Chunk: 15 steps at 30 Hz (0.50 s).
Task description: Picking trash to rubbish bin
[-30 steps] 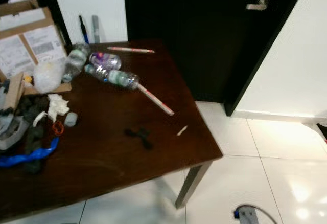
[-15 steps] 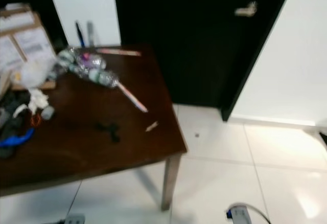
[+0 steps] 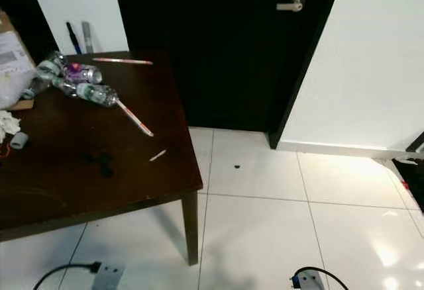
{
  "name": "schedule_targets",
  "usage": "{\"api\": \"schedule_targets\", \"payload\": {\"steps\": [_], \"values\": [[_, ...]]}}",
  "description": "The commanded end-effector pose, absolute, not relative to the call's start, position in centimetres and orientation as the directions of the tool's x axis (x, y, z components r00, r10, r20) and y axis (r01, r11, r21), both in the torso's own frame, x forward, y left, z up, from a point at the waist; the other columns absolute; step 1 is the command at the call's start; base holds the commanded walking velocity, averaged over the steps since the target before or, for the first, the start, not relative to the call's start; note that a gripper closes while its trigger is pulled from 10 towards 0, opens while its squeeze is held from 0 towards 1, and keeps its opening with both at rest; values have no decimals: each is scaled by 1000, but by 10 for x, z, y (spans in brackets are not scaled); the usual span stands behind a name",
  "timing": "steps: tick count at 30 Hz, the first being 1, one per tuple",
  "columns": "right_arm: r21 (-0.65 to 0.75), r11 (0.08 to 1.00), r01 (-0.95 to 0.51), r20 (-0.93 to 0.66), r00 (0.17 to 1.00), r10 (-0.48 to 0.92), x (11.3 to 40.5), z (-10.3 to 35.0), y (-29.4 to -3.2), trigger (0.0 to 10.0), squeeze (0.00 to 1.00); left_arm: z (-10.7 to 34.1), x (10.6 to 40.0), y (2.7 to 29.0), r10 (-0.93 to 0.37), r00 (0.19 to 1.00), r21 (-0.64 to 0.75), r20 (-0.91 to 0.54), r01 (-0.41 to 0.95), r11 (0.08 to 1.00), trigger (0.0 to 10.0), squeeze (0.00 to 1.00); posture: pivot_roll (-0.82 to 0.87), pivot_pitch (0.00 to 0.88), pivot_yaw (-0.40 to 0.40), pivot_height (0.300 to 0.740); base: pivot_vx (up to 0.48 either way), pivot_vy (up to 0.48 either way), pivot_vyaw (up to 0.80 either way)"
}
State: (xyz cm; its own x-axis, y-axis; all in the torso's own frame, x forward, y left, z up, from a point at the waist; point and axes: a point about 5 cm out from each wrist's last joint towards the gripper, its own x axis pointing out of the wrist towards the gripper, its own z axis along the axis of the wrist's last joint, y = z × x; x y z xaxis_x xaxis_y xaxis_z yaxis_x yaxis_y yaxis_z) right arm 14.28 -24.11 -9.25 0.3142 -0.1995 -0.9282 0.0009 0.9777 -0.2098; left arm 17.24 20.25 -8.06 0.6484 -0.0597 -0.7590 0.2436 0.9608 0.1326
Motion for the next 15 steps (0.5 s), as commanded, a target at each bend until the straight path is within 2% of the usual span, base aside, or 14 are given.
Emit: {"api": "schedule_targets", "payload": {"steps": [1, 4, 8, 10, 11, 14, 15], "values": [[-213, 977, -12, -933, 298, -200, 137, -94, -241, 10000, 0, -74, 184, 183, -206, 672, 108, -711, 394, 913, 10000, 0, 207, 125, -88, 740, 0, 0, 0], [-215, 976, -18, -934, 295, -200, 136, -95, -241, 10000, 0, -65, 196, 168, -330, 663, 137, -672, 550, 824, 10000, 0, 209, 128, -88, 740, 0, 0, 0], [-215, 976, -22, -934, 295, -200, 136, -95, -241, 10000, 0, -58, 206, 160, -394, 661, 156, -639, 613, 775, 10000, 0, 207, 127, -86, 740, 0, 0, 0], [-215, 976, -22, -934, 295, -200, 136, -95, -241, 10000, 0, -49, 215, 152, -465, 646, 159, -606, 671, 725, 10000, 0, 207, 127, -86, 740, 0, 0, 0], [-215, 976, -21, -934, 295, -200, 136, -95, -241, 10000, 0, -45, 218, 147, -510, 628, 157, -588, 707, 689, 10000, 0, 206, 127, -86, 740, 0, 0, 0], [-215, 976, -21, -935, 293, -199, 135, -96, -240, 10000, 0, -36, 222, 130, -658, 499, 128, -563, 840, 527, 10000, 0, 202, 125, -83, 740, 0, 0, 0], [-215, 976, -21, -935, 293, -199, 135, -96, -240, 10000, 0, -36, 222, 130, -658, 499, 128, -563, 840, 527, 10000, 0, 202, 125, -83, 740, 0, 0, 0]]}}
